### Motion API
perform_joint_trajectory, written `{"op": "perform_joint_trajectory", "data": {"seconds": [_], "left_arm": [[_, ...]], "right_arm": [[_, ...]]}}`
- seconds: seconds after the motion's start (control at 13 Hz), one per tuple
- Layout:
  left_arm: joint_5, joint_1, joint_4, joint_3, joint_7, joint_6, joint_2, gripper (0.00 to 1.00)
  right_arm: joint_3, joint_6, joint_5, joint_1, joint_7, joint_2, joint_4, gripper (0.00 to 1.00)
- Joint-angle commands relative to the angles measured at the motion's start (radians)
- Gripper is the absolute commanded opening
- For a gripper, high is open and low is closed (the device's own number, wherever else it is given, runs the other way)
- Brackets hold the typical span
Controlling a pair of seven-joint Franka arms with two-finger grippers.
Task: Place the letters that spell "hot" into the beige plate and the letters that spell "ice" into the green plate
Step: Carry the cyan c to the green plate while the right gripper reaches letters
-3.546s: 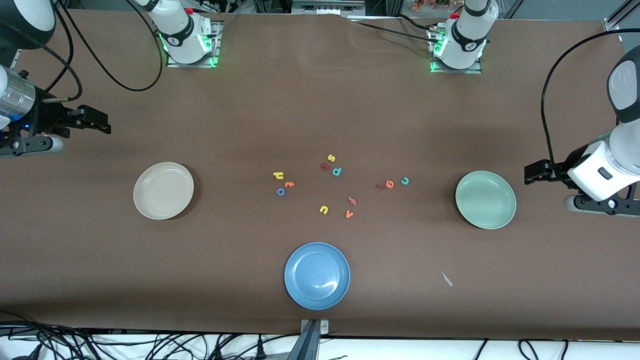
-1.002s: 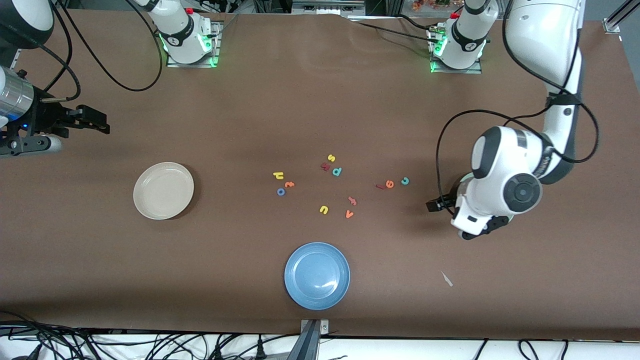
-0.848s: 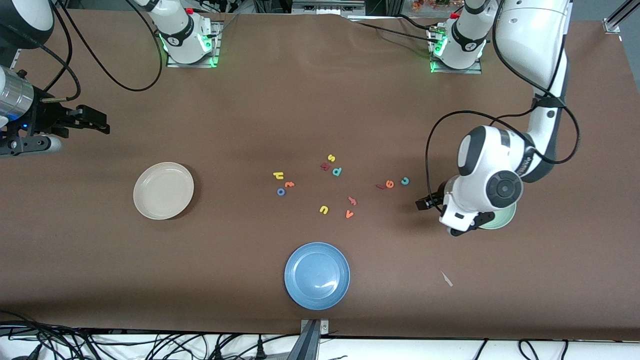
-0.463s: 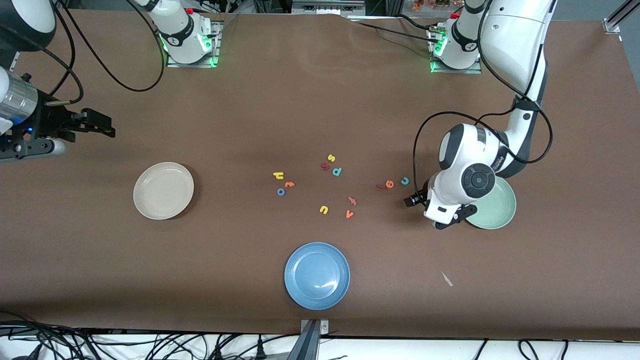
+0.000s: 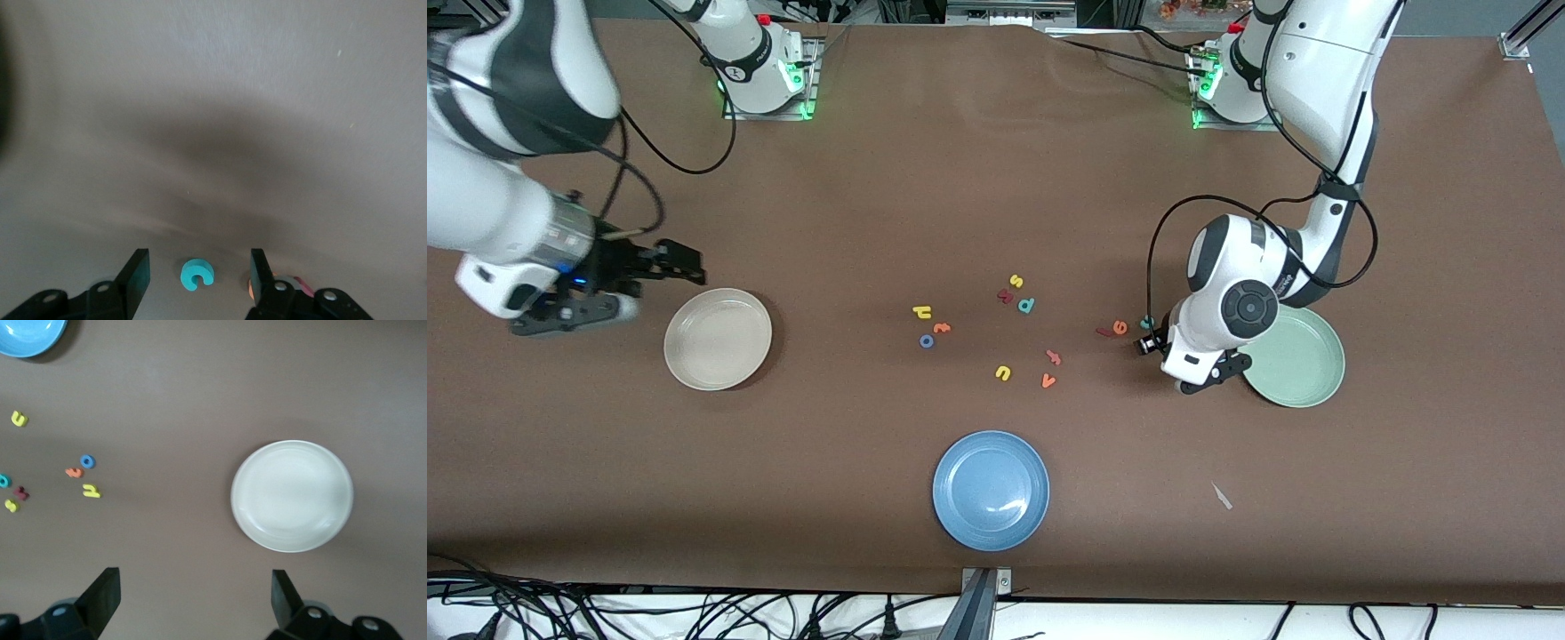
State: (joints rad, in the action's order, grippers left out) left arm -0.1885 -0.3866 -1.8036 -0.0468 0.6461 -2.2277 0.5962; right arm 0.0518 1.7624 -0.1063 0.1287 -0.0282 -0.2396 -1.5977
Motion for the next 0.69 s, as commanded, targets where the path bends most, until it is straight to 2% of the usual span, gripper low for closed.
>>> {"op": "perform_joint_trajectory", "data": {"seconds": [0.0,0.15,0.39,0.46,0.62], "left_arm": [[-0.028,-0.009,-0.094,0.012,-0.002,-0.075,-0.033,0.68],[-0.026,-0.012,-0.128,0.012,-0.002,-0.108,-0.036,0.68],[-0.026,-0.015,-0.135,0.012,-0.002,-0.109,-0.036,0.67],[-0.026,-0.015,-0.135,0.012,-0.002,-0.109,-0.036,0.63],[-0.026,-0.015,-0.135,0.012,-0.002,-0.109,-0.035,0.55]], "right_arm": [[-0.004,0.066,-0.012,0.069,-0.078,-0.058,0.010,1.00],[-0.004,0.115,-0.021,0.115,-0.088,-0.121,0.010,1.00],[-0.004,0.256,-0.023,0.212,-0.243,-0.170,-0.039,1.00],[-0.003,0.316,-0.023,0.219,-0.265,-0.168,-0.086,1.00],[0.038,0.400,-0.023,0.221,-0.266,-0.167,-0.151,1.00]]}}
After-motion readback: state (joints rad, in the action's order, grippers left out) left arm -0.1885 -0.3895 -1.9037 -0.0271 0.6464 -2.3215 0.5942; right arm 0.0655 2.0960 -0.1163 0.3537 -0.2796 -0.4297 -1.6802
